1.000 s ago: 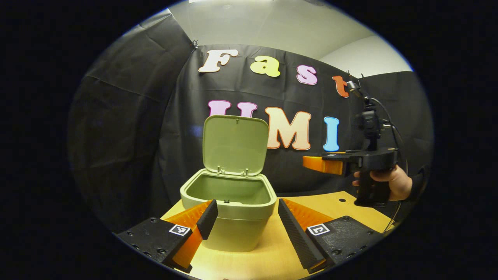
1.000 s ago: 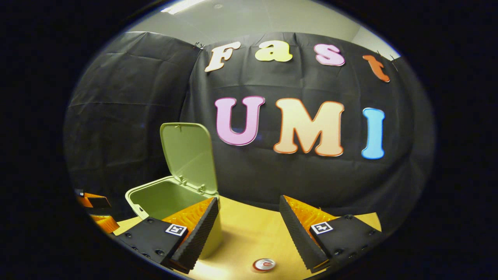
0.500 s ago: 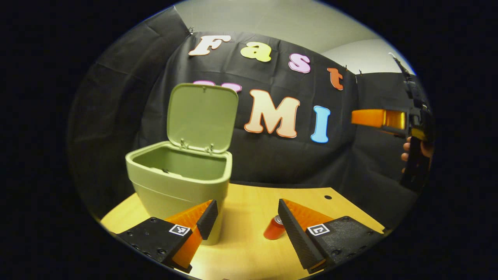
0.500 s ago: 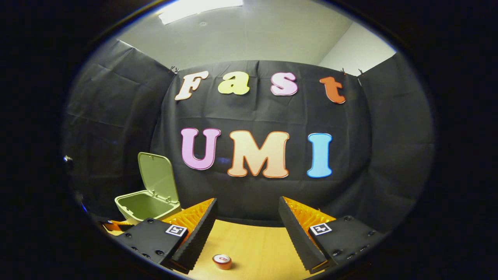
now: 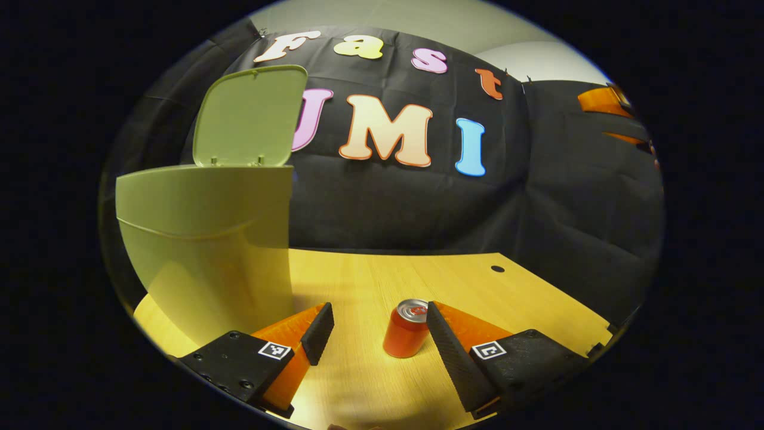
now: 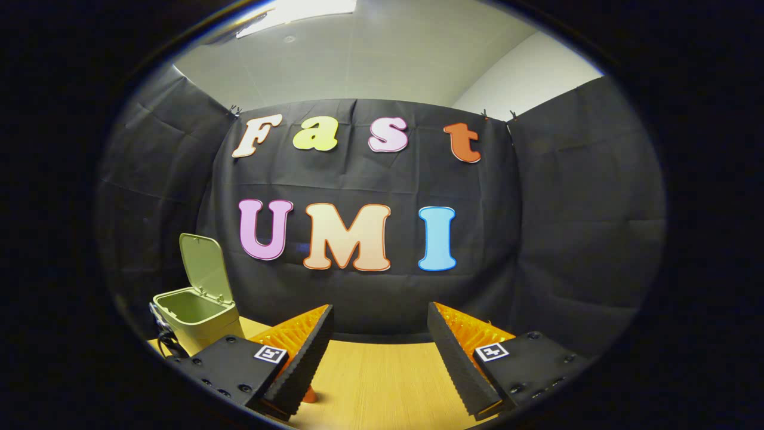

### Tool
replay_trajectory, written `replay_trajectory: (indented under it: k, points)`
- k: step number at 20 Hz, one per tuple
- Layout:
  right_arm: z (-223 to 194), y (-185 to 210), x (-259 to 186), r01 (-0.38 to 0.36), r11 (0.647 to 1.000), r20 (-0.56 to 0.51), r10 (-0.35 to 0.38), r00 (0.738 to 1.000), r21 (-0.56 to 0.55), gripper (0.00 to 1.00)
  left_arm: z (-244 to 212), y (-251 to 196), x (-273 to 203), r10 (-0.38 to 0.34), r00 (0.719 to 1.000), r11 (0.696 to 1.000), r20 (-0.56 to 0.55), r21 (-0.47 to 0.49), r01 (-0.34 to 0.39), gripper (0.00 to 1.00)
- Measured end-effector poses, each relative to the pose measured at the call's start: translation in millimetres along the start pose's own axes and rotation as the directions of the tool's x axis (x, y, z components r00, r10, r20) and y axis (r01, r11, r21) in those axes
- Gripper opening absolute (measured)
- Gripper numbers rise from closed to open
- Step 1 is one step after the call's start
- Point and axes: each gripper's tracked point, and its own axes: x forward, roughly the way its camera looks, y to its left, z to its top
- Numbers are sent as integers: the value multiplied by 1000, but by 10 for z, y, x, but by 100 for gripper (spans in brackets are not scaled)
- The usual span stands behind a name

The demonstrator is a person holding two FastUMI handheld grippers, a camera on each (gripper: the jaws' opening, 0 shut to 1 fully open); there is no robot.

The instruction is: Press the lid of the desktop garbage bin to open it, pick up the crumpled paper on the desktop and throw it into the bin, then pick up the pop can on the desktop and drop it into the bin, and finally close the garbage bin lid.

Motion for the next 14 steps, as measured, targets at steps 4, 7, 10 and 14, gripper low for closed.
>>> replay_trajectory:
  k: [4,7,10,14]
  points:
    - [-53,-102,4,27,999,-8,-27,1000,-21,99,-298,-163,217,-45,998,999,-54,27,47,94]
    - [-122,-137,26,35,999,-28,-35,999,-16,99,-475,-235,364,-65,993,996,-102,48,70,94]
    - [-185,-181,57,45,999,-36,-46,998,-21,98,-589,-239,533,-68,990,995,-127,57,76,95]
    - [-304,-203,114,46,998,-59,-48,997,-30,98,-691,-272,683,-81,987,993,-135,73,92,95]
